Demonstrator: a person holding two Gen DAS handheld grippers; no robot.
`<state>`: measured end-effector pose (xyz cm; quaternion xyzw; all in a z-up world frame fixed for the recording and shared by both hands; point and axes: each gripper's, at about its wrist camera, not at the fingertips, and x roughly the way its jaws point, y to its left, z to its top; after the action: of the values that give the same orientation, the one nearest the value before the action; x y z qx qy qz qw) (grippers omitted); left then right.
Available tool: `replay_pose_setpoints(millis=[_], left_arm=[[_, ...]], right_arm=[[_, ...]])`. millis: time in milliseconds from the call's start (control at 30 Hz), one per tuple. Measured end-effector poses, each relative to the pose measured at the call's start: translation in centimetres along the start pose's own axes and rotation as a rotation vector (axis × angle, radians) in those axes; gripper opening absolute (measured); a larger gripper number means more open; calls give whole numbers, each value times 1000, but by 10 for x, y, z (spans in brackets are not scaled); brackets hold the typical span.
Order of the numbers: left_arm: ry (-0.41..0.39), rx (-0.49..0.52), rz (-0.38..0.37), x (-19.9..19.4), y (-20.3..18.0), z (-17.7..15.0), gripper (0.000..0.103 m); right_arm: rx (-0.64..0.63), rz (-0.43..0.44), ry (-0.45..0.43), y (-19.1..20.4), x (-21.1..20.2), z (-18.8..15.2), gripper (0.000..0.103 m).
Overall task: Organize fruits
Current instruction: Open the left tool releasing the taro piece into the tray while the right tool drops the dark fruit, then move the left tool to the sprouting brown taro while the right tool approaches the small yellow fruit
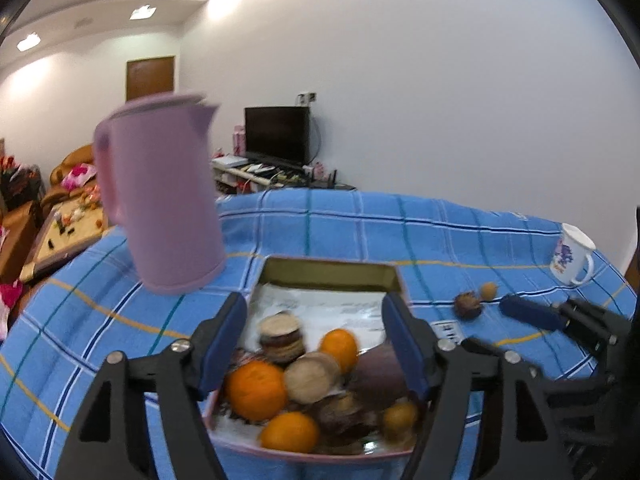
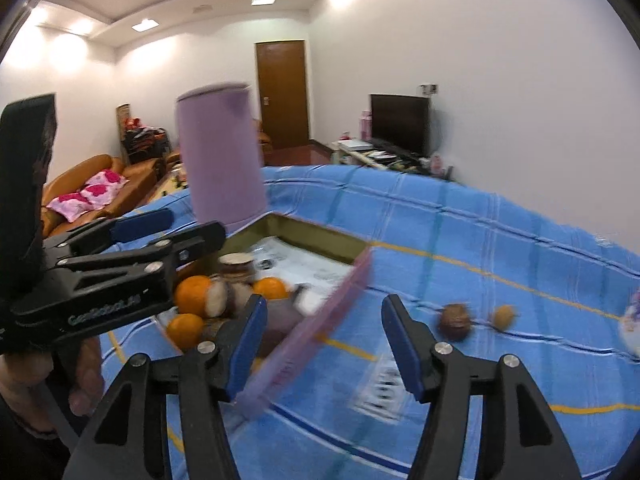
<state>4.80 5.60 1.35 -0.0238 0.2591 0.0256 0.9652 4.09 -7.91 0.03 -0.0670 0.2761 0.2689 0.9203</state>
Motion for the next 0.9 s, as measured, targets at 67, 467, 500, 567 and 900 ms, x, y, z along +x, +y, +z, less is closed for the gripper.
replay_pose_setpoints(millis=[67,467,500,567,900], left_arm=[[-1,30,-12,-1,-17,6,74],[67,115,-154,37,-131,20,74],[86,114,-159,46,-137,19,74],[123,119,-161,64,-149,17,74],[246,131,-176,127,-168,6,74]], right_arm=[[9,-33,9,-20,-11,4,61],[154,-262,74,-140,-11,1,61],[159,-265,81,-144,-8,0,61],[186,-278,99,-157,0,-3,61],[283,-332,135,-192,19,-15,61]])
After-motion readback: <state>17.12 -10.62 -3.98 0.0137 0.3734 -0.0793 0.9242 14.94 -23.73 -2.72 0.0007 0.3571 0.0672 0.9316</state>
